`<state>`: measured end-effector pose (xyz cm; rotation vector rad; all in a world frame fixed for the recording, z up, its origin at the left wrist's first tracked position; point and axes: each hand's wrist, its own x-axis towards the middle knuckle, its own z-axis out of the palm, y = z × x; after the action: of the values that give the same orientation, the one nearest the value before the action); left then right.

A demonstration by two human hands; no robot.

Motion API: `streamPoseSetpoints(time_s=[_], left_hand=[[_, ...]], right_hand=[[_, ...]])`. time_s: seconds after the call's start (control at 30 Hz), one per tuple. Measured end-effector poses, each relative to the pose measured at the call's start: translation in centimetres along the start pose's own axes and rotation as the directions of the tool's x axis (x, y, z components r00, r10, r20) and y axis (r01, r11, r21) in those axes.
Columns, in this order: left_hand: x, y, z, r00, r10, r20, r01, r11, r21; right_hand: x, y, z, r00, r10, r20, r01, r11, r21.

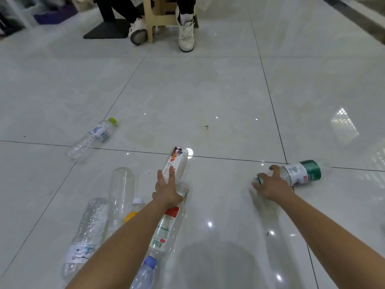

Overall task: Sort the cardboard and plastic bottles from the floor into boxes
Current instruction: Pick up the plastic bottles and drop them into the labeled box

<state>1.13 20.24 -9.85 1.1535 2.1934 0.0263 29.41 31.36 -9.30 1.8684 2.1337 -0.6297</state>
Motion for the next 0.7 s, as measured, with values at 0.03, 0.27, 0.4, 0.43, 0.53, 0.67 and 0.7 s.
streamPoseSetpoints(time_s=[0.03, 0.27, 0.4, 0.43, 0.53, 0.67, 0.7], left_hand=[[-0.3, 0.3, 0.2, 1.000, 0.014, 0.011, -0.014, 1.000, 0.003], [-2.4, 1.8, 1.7, 0.993, 0.097, 0.065, -0.098, 0.995, 0.005], [-2.6, 1.2, 2.1, 0.995, 0.085, 0.056, -0.079, 0.991, -0.112], [-2.5, 1.0, 2.2, 0.996, 0.074, 0.048, -0.067, 0.989, -0.131], [-2.6, 0.7, 2.5, 1.000, -0.004, 0.021, 0.008, 0.981, -0.193], [-2.9, 0.4, 2.9, 0.991, -0.123, 0.059, 0.136, 0.926, -0.352], [-2.9, 0.3, 2.9, 0.985, -0.154, 0.072, 0.170, 0.915, -0.365]], right_hand=[[-0.5, -0.3, 0.3, 0.999, -0.040, -0.002, 0.040, 0.997, -0.059], [-4.7, -1.2, 4.2, 0.983, -0.149, -0.104, 0.133, 0.981, -0.142], [-6.8, -0.9, 6.2, 0.979, -0.140, -0.147, 0.123, 0.985, -0.120], [-7.2, -0.7, 6.4, 0.979, -0.125, -0.159, 0.114, 0.991, -0.076], [-8.0, -0.5, 6.7, 0.972, -0.065, -0.224, 0.089, 0.991, 0.103], [-7.7, -0.8, 6.6, 0.977, 0.165, -0.134, -0.088, 0.887, 0.453], [-7.3, -0.8, 6.7, 0.970, 0.236, -0.057, -0.171, 0.829, 0.533]])
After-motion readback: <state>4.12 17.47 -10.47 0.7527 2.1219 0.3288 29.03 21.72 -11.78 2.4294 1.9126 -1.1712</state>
